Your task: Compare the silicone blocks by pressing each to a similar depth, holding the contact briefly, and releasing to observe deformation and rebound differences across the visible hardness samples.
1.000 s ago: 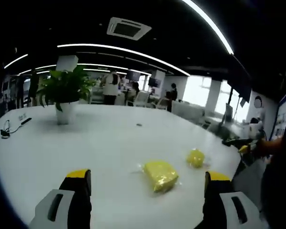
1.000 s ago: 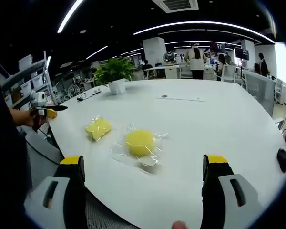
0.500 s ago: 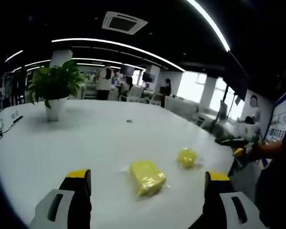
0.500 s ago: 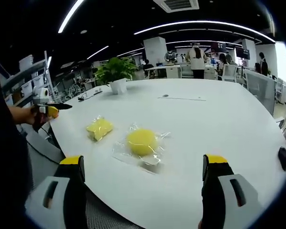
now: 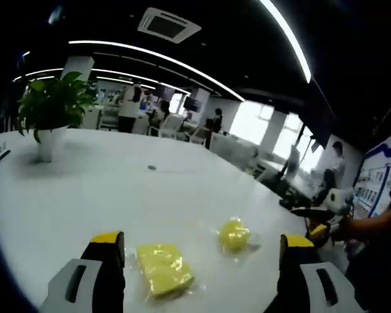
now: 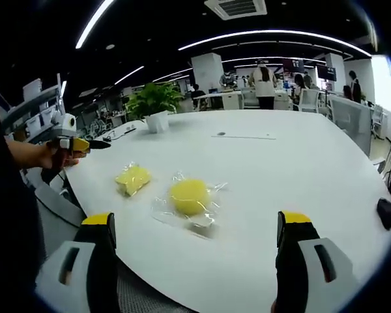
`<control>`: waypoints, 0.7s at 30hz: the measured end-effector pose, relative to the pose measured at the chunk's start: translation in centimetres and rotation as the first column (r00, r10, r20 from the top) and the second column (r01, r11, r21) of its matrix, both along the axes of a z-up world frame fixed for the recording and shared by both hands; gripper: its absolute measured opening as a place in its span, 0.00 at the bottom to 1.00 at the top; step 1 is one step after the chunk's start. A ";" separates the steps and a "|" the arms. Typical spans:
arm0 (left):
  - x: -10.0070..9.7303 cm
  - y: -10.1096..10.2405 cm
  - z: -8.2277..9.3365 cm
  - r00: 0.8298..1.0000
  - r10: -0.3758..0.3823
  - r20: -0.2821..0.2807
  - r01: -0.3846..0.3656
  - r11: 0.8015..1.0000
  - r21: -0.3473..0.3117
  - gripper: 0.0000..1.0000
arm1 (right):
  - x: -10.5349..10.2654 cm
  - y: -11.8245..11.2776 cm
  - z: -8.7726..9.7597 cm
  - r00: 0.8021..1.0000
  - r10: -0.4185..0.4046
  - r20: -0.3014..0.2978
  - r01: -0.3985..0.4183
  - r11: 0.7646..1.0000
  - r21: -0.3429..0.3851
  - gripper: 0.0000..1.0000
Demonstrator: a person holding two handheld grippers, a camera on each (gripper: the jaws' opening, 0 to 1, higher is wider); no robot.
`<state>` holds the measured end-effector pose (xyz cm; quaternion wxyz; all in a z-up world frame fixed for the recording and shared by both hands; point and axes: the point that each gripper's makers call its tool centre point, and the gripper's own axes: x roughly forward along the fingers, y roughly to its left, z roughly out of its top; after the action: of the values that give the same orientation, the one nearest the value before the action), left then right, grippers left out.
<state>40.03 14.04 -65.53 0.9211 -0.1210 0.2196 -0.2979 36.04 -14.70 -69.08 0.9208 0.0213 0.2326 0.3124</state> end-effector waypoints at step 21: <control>6.8 -8.8 -4.2 0.971 -0.026 -0.236 -0.013 0.987 -0.160 0.94 | -0.5 0.4 -1.3 0.999 0.007 -0.050 -0.006 1.000 0.016 0.96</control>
<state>46.88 5.27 -69.74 0.8745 -0.2287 0.3037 -0.3011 35.53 -14.31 -70.37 0.9135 0.0355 0.2531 0.3166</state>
